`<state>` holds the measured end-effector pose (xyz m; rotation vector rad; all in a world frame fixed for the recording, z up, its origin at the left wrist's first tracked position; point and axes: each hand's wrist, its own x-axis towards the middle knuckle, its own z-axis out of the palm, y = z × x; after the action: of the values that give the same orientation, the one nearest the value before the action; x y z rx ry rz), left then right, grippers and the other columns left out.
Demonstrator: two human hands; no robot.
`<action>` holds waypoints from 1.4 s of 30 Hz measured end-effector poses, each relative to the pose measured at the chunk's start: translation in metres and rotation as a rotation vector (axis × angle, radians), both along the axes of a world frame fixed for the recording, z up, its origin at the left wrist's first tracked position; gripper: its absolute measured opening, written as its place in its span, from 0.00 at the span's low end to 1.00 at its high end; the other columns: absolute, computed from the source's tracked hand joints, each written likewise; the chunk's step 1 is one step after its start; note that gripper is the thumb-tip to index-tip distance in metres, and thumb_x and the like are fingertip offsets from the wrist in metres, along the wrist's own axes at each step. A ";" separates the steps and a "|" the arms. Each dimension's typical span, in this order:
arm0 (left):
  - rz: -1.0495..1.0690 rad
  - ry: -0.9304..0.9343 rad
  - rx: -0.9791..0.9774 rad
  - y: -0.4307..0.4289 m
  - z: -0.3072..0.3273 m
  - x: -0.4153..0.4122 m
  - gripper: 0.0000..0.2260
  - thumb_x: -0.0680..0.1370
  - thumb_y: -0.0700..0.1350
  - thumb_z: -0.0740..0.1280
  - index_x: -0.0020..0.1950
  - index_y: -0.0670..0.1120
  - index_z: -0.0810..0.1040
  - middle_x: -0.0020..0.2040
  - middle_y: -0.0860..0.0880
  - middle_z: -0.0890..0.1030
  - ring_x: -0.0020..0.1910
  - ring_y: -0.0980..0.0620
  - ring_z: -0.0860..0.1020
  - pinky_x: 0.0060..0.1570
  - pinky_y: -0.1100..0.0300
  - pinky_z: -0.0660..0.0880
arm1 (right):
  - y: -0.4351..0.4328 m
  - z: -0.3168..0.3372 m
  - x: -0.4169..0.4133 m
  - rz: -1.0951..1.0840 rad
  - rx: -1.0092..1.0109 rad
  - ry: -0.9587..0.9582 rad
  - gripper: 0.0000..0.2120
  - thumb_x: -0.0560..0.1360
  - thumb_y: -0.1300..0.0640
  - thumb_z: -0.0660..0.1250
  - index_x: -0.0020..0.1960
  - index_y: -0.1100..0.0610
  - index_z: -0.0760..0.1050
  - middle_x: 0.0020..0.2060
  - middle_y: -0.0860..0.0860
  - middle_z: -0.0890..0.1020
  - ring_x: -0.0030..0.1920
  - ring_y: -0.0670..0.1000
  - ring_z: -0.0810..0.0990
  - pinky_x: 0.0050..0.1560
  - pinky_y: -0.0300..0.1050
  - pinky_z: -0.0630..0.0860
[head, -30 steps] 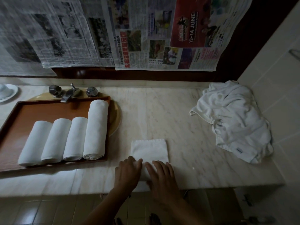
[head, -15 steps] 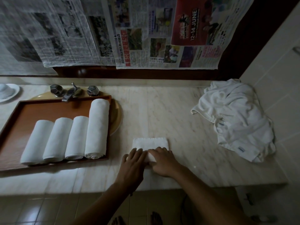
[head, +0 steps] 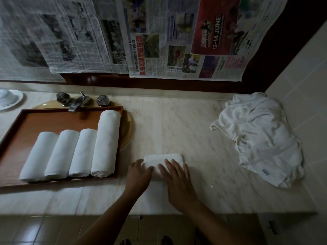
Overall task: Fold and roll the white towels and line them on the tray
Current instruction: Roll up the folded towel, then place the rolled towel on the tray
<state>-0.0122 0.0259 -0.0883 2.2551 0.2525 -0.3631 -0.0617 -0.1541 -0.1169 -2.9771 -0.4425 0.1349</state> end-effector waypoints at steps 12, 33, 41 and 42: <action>0.203 0.199 -0.285 0.012 -0.006 0.019 0.18 0.83 0.55 0.65 0.69 0.47 0.79 0.48 0.47 0.84 0.46 0.48 0.84 0.45 0.55 0.80 | -0.002 0.029 0.108 0.119 -0.214 0.257 0.51 0.67 0.48 0.74 0.81 0.48 0.48 0.79 0.55 0.56 0.77 0.61 0.57 0.75 0.66 0.54; 0.527 0.124 -0.789 0.019 0.015 -0.050 0.16 0.73 0.49 0.78 0.57 0.46 0.81 0.55 0.43 0.83 0.55 0.44 0.82 0.51 0.42 0.83 | 0.014 0.046 0.034 0.231 0.088 0.359 0.46 0.68 0.36 0.75 0.78 0.41 0.53 0.69 0.49 0.67 0.67 0.54 0.69 0.67 0.55 0.69; 0.597 -0.155 -0.931 0.101 0.061 -0.084 0.18 0.69 0.46 0.76 0.56 0.42 0.81 0.50 0.44 0.85 0.49 0.45 0.84 0.45 0.50 0.82 | 0.052 0.094 0.021 -0.183 0.917 0.761 0.48 0.58 0.26 0.74 0.73 0.42 0.66 0.66 0.46 0.74 0.59 0.45 0.77 0.54 0.42 0.80; 0.611 -0.183 -0.955 0.111 0.064 -0.086 0.18 0.69 0.46 0.76 0.57 0.42 0.81 0.51 0.42 0.85 0.50 0.44 0.84 0.45 0.50 0.82 | 0.065 0.098 0.018 -0.263 1.017 0.837 0.47 0.58 0.28 0.75 0.71 0.43 0.67 0.66 0.48 0.75 0.59 0.47 0.78 0.56 0.46 0.82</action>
<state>-0.0982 0.1369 -0.0239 1.1807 0.5199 0.0636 -0.0433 -0.0895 -0.0191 -1.7370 0.0223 0.7970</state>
